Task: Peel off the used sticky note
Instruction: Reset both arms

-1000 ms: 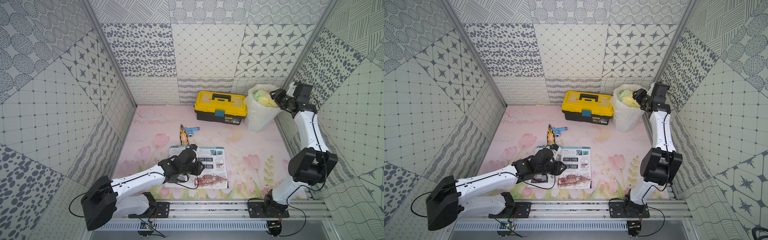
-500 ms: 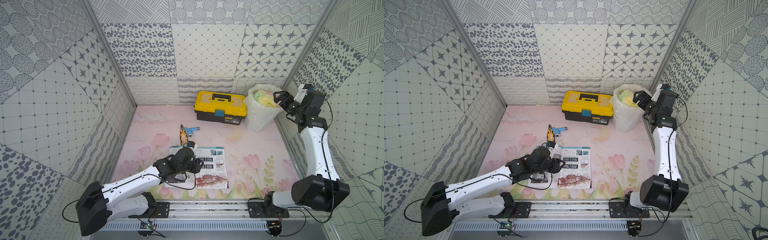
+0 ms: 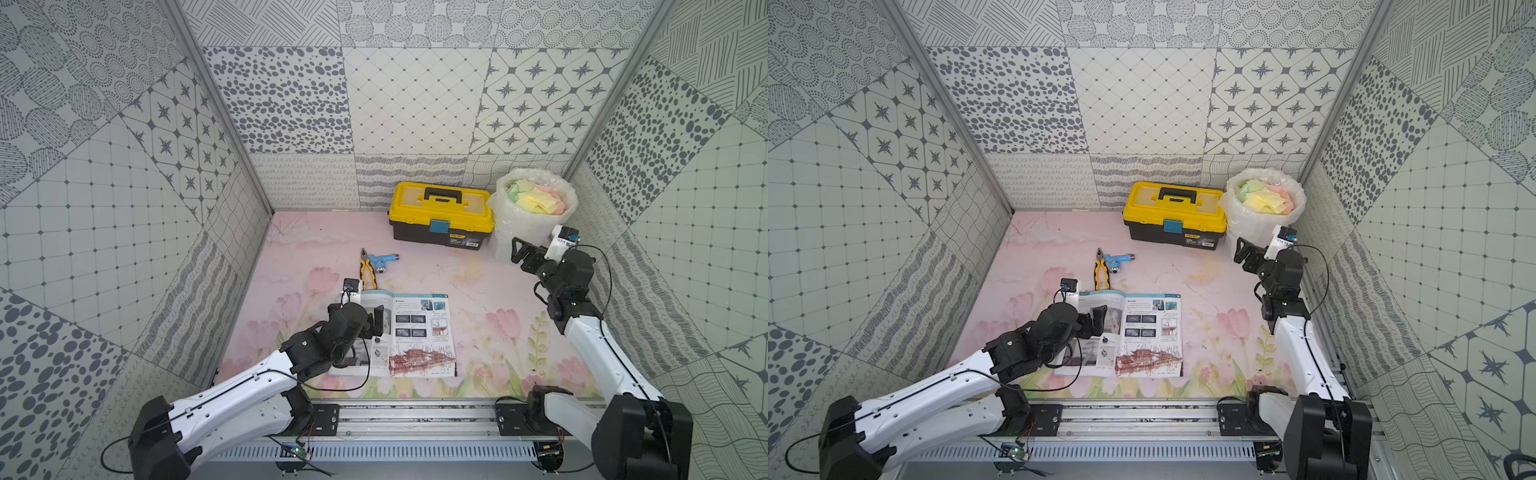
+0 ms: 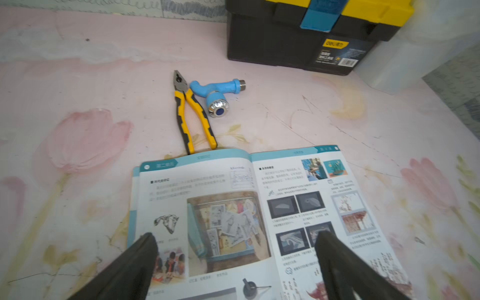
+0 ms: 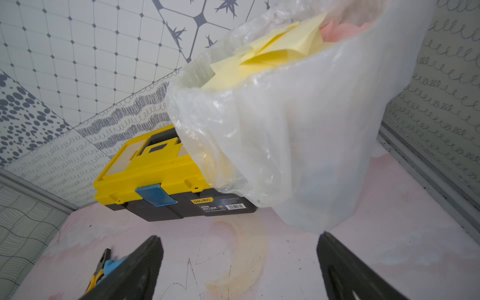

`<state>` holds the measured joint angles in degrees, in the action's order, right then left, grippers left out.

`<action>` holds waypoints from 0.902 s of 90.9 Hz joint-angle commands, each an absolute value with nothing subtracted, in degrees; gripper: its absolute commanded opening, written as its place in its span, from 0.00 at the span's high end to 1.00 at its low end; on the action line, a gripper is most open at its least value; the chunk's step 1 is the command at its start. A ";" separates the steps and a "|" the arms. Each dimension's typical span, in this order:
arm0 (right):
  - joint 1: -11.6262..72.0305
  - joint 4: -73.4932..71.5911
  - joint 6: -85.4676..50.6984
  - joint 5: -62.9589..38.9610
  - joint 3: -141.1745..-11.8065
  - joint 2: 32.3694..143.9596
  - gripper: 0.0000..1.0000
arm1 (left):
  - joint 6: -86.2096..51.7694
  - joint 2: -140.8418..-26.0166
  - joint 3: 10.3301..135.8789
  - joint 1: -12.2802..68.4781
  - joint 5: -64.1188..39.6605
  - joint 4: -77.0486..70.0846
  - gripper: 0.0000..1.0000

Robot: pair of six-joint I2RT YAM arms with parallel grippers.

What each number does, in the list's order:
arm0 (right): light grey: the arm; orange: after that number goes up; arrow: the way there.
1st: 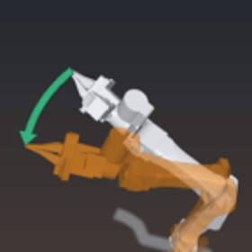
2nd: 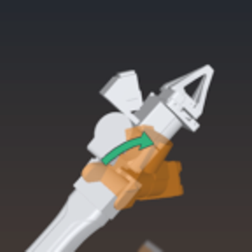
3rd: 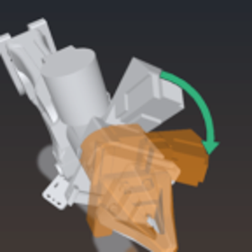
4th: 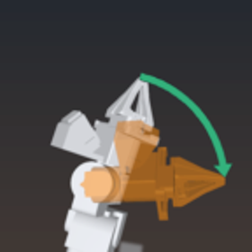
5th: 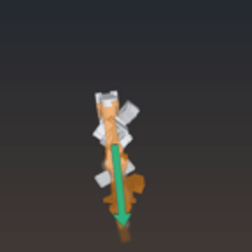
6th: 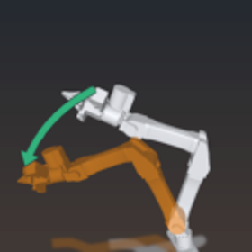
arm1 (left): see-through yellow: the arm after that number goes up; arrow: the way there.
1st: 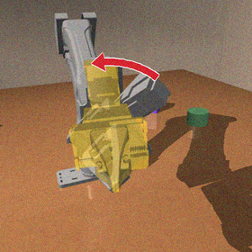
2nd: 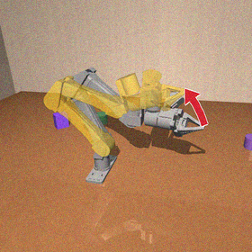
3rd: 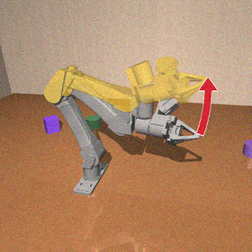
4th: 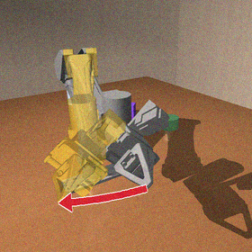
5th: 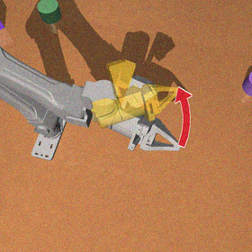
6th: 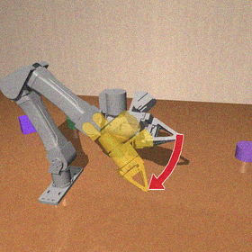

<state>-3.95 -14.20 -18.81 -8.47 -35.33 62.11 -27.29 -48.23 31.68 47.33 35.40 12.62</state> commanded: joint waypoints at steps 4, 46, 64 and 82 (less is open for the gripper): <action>-0.07 -27.24 -11.09 -1.21 -27.85 61.80 0.03 | -15.99 -42.91 24.00 42.95 51.45 -3.03 0.00; 4.31 -33.51 -7.22 10.53 -16.51 65.62 0.03 | -4.39 -47.68 12.15 22.81 37.08 -26.32 0.00; 4.74 -40.51 -5.69 12.04 -17.40 72.30 0.03 | -6.96 -60.03 11.23 11.38 27.40 -37.31 0.00; 4.88 -45.51 -1.50 9.36 -20.18 79.17 0.03 | -5.60 -71.84 13.85 5.48 19.77 -45.81 0.00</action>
<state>4.51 -37.91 -5.21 10.52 -17.65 76.12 -8.88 -63.53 12.10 10.33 30.94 -28.21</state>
